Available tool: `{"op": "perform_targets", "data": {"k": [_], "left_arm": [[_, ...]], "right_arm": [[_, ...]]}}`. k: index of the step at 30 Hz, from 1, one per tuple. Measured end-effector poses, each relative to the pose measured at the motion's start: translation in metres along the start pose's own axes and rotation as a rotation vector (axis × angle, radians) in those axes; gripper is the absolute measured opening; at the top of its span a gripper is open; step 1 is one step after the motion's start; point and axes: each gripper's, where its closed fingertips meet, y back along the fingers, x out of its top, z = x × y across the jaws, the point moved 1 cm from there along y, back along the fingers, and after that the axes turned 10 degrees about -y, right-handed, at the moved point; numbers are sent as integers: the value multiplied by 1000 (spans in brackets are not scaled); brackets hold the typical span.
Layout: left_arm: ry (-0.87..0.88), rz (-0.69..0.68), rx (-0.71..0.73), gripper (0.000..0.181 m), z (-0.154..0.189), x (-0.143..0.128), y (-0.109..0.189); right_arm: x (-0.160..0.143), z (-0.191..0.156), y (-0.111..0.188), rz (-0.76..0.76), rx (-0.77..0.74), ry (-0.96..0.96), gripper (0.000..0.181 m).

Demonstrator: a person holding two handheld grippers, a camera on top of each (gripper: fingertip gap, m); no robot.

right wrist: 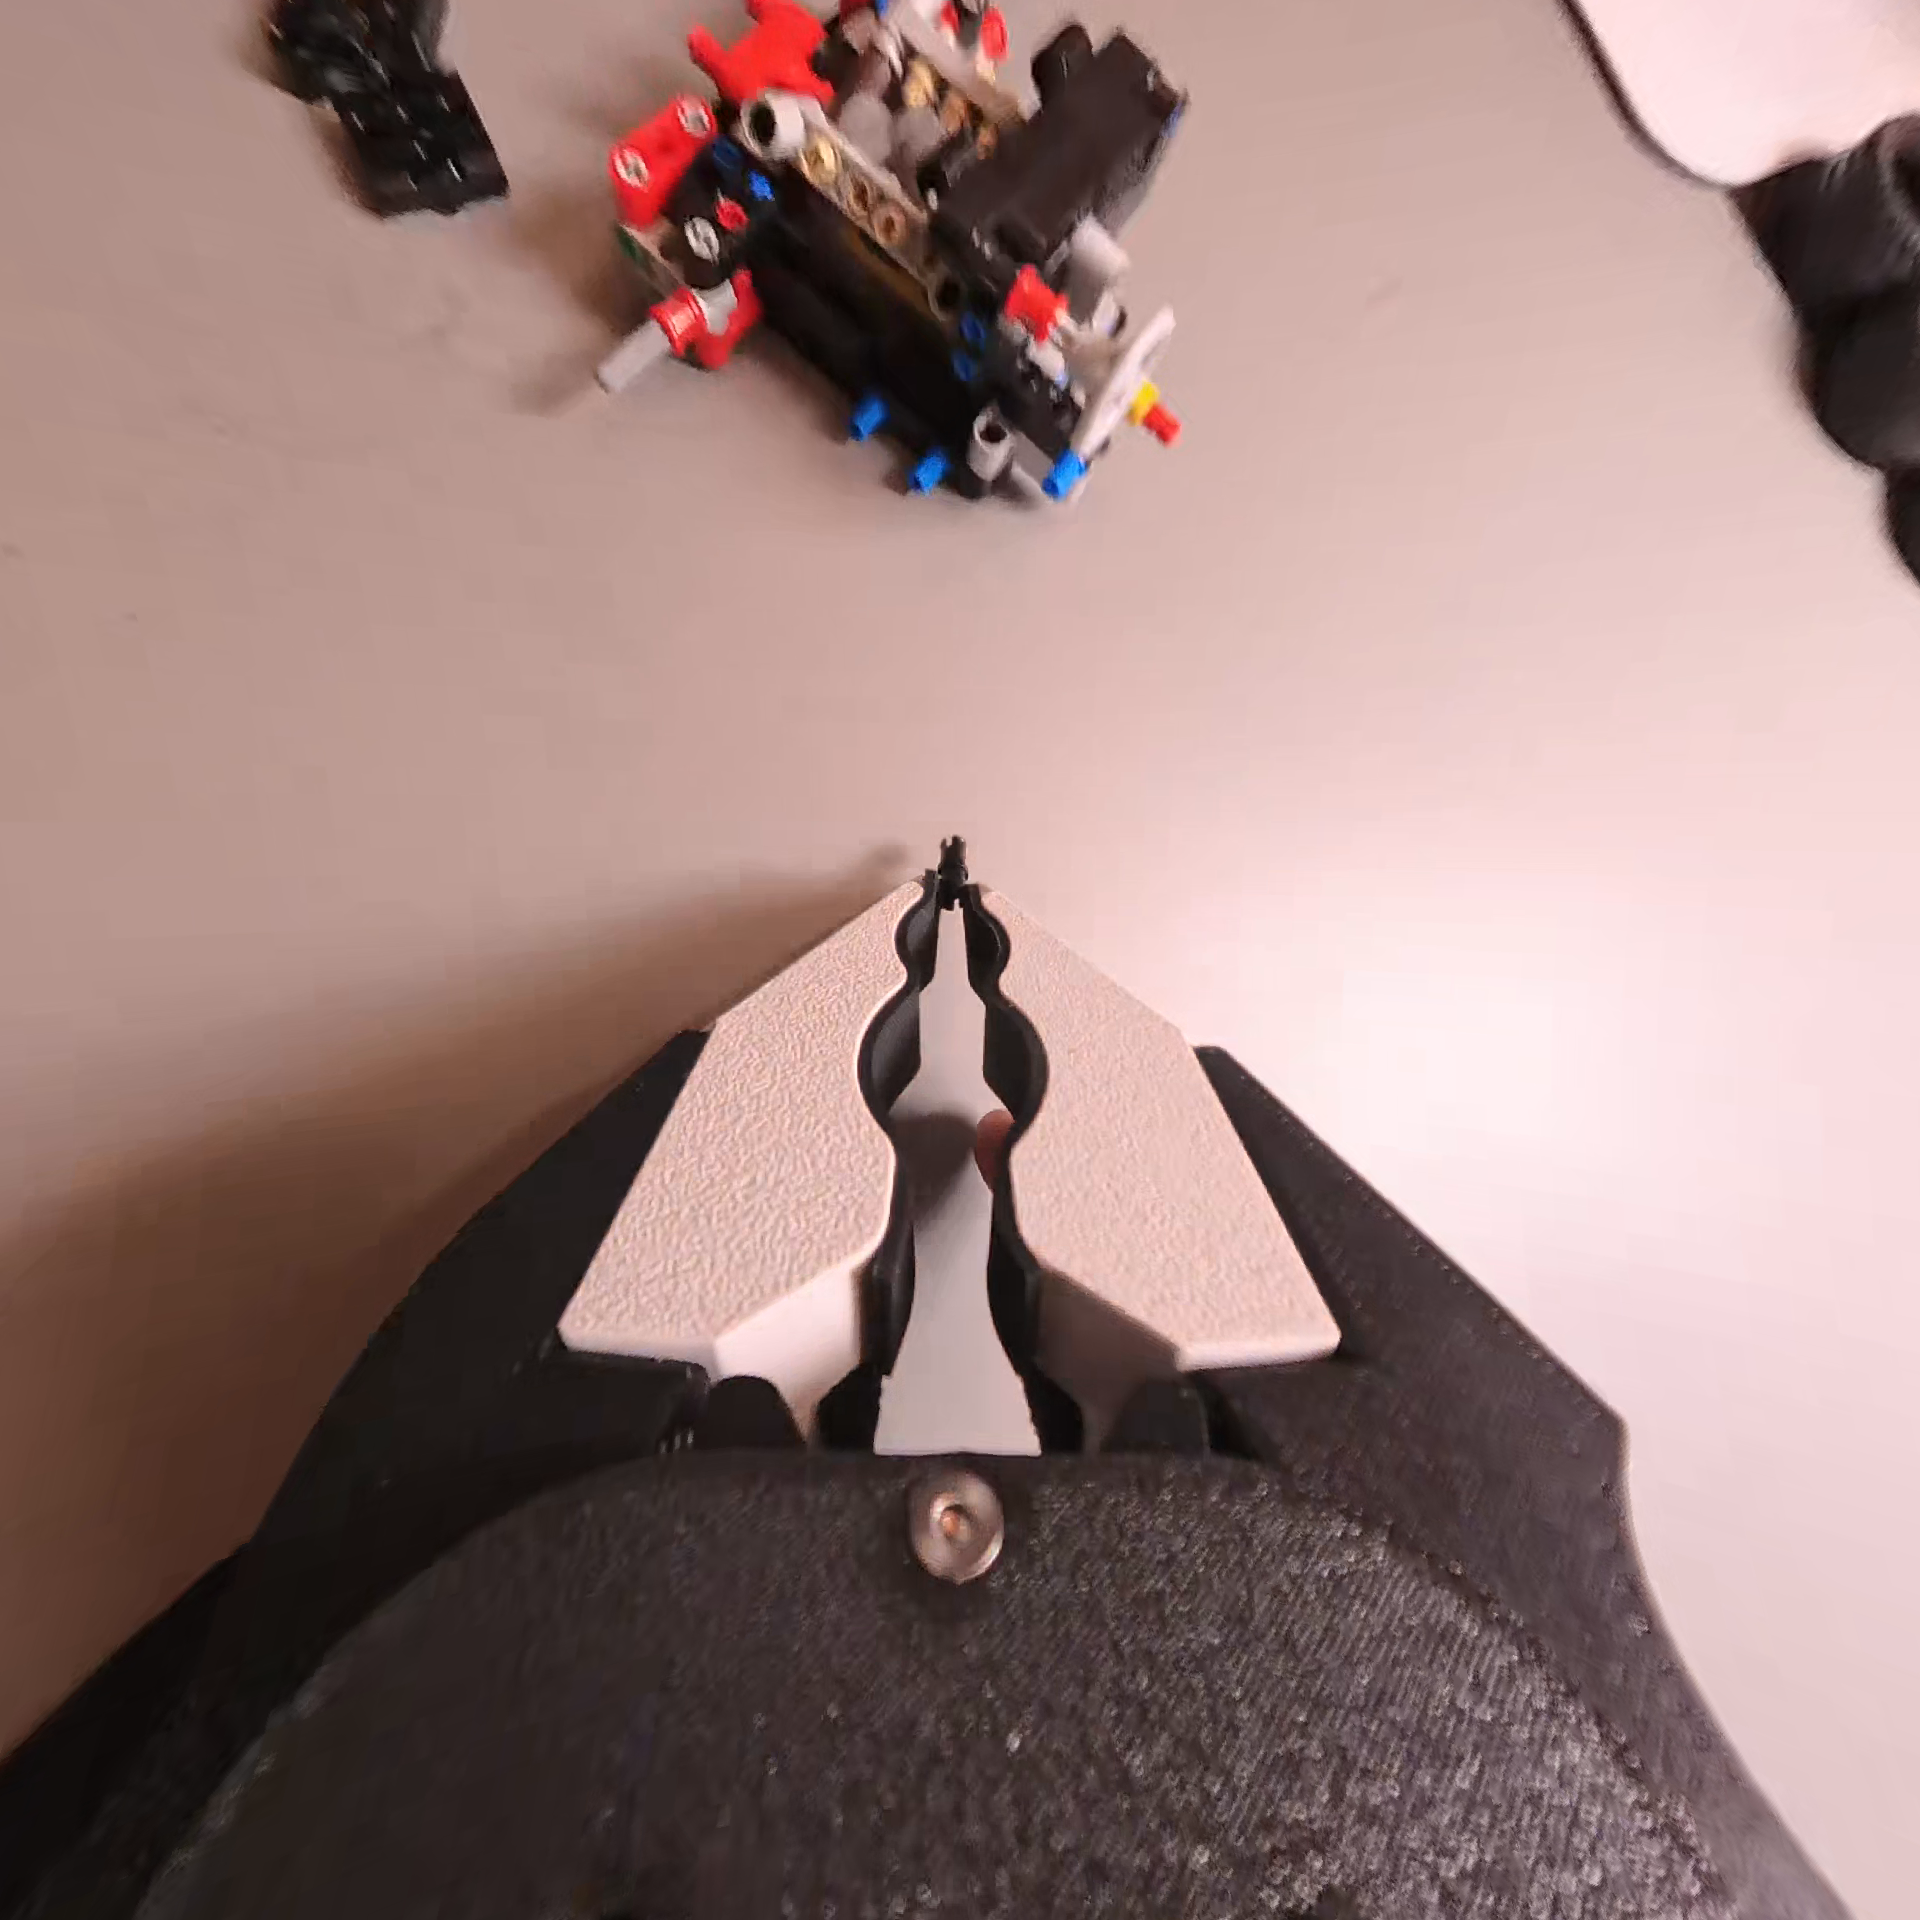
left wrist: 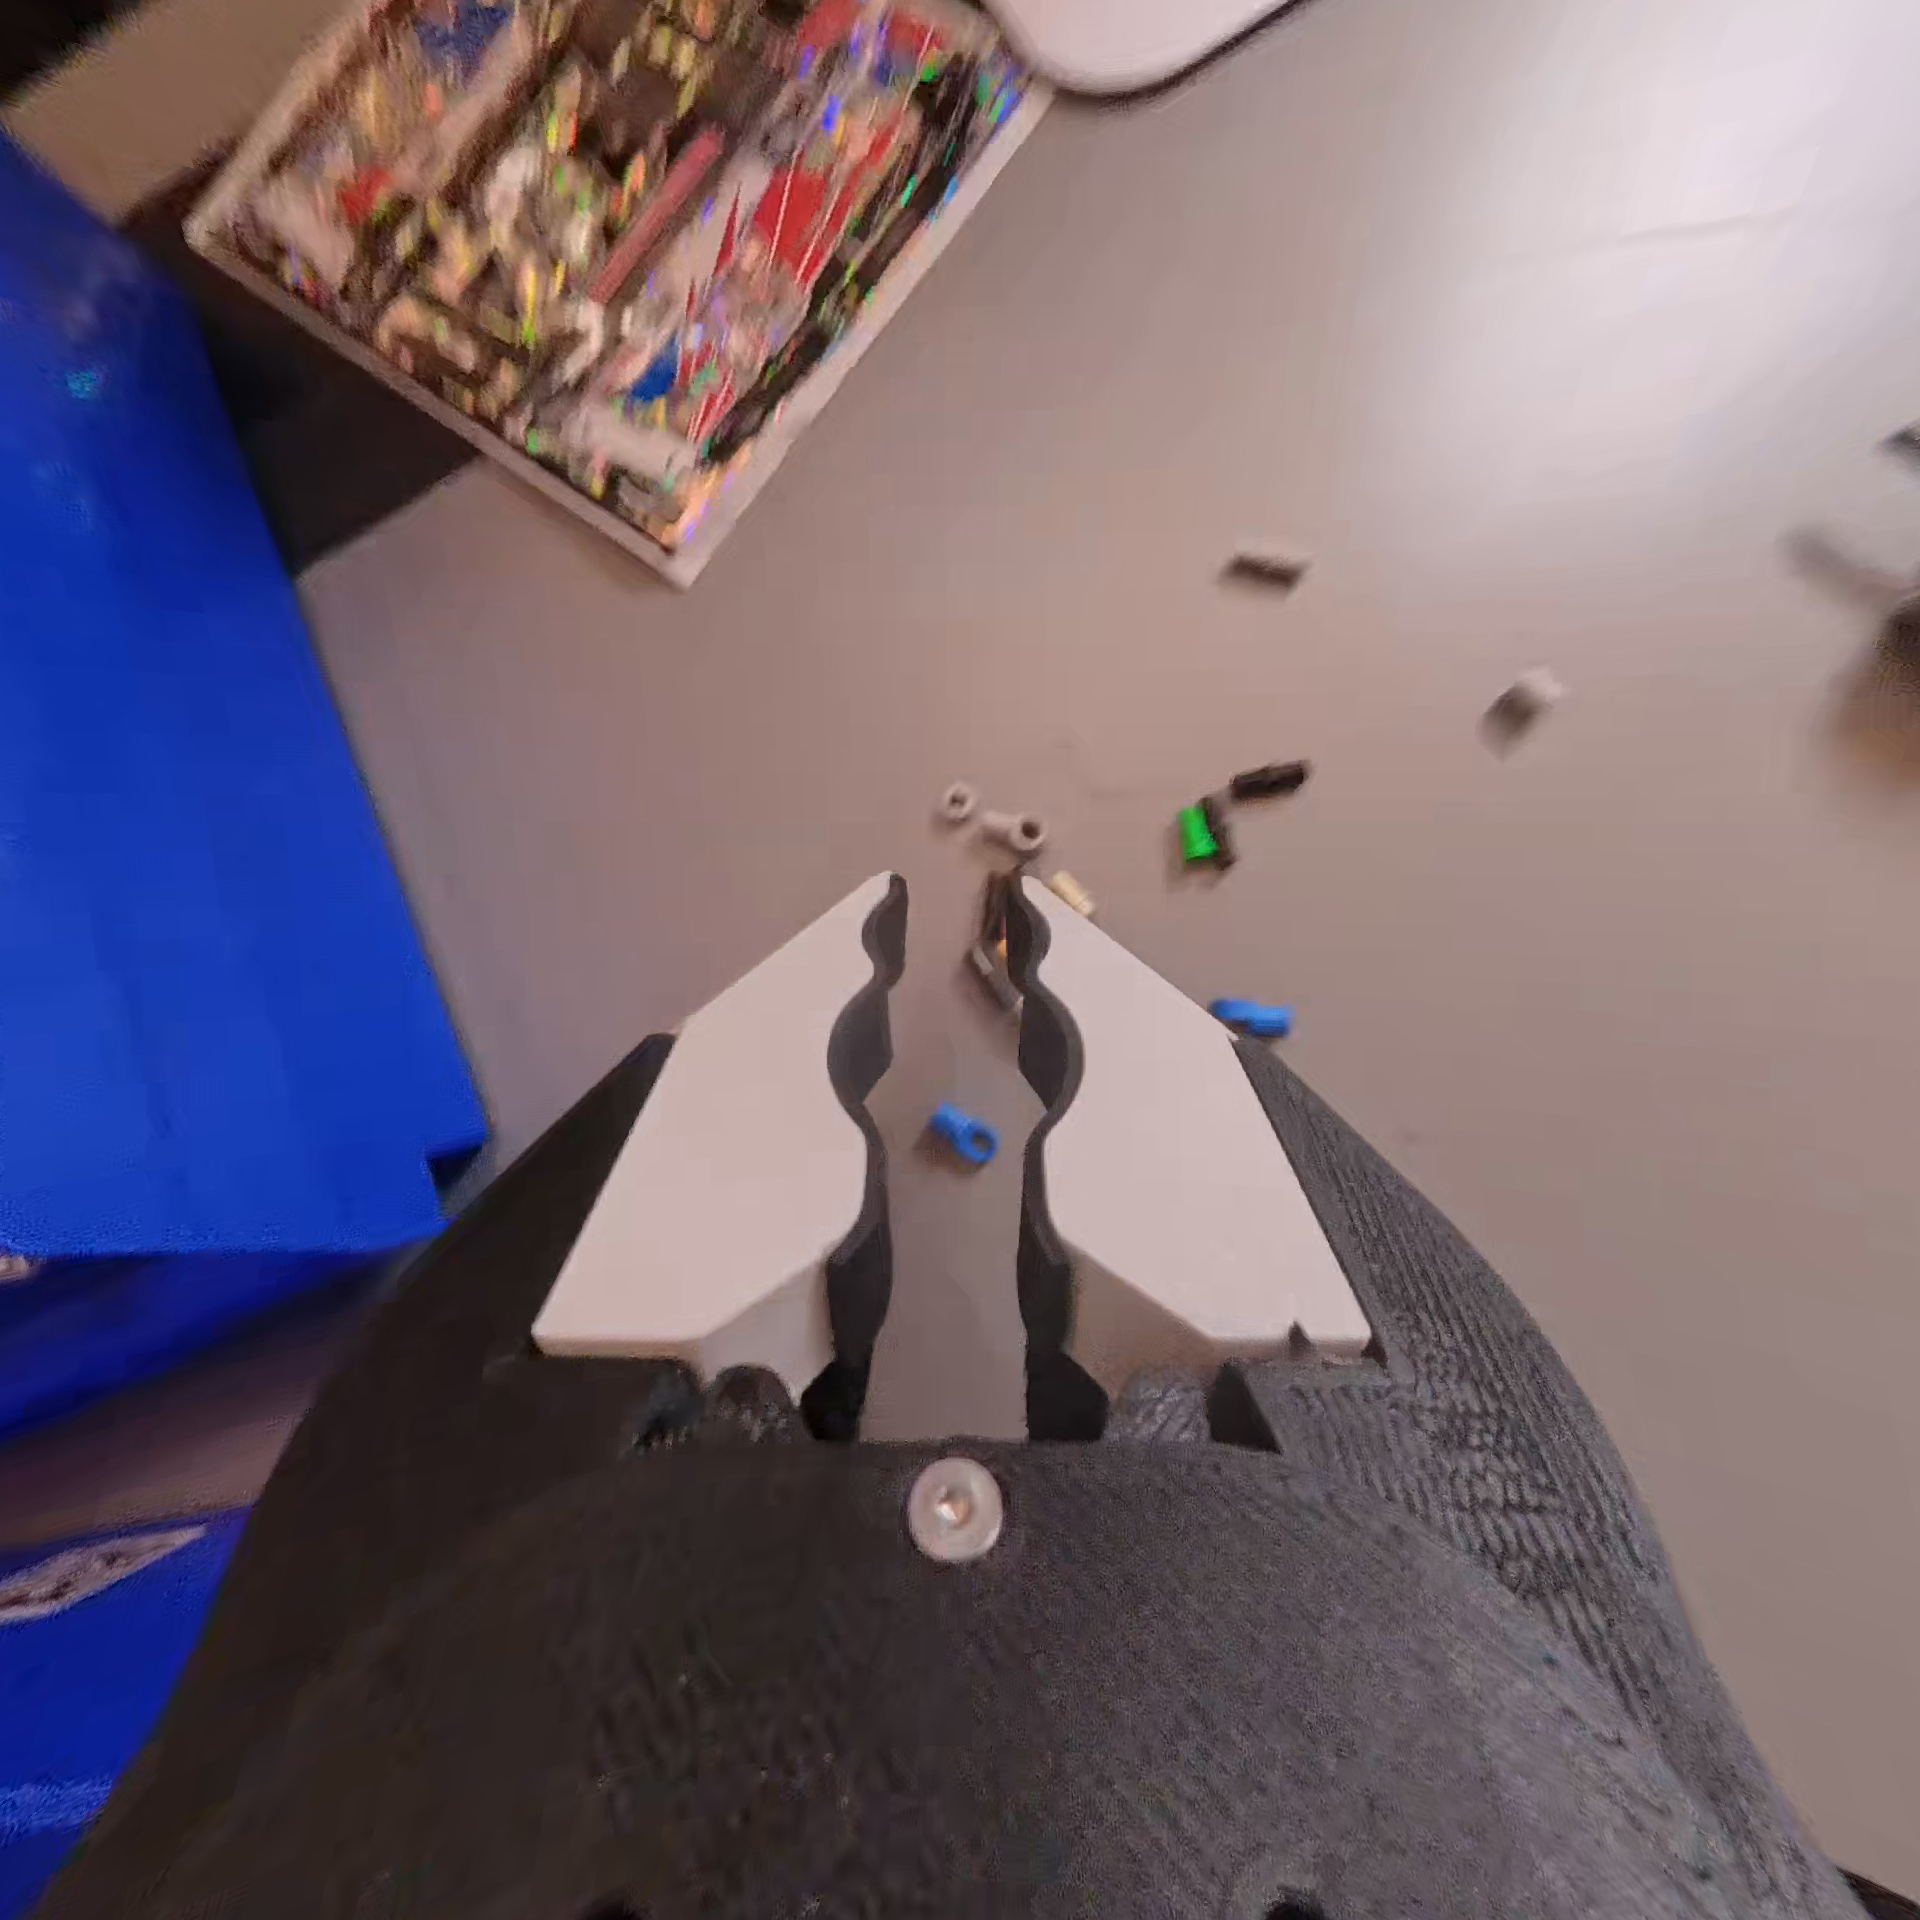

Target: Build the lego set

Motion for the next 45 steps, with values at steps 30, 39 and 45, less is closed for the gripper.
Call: {"op": "perform_targets", "data": {"k": [30,39,45], "left_arm": [[179,-36,-236,19,16,-32,-12],[101,-42,-153,14,12,-31,-4],[106,-73,-166,11,14,-41,-9]], "right_arm": [[21,33,45,357,-42,-241,19],[22,36,43,385,-61,-253,17],[23,36,42,391,-68,-251,17]]}}
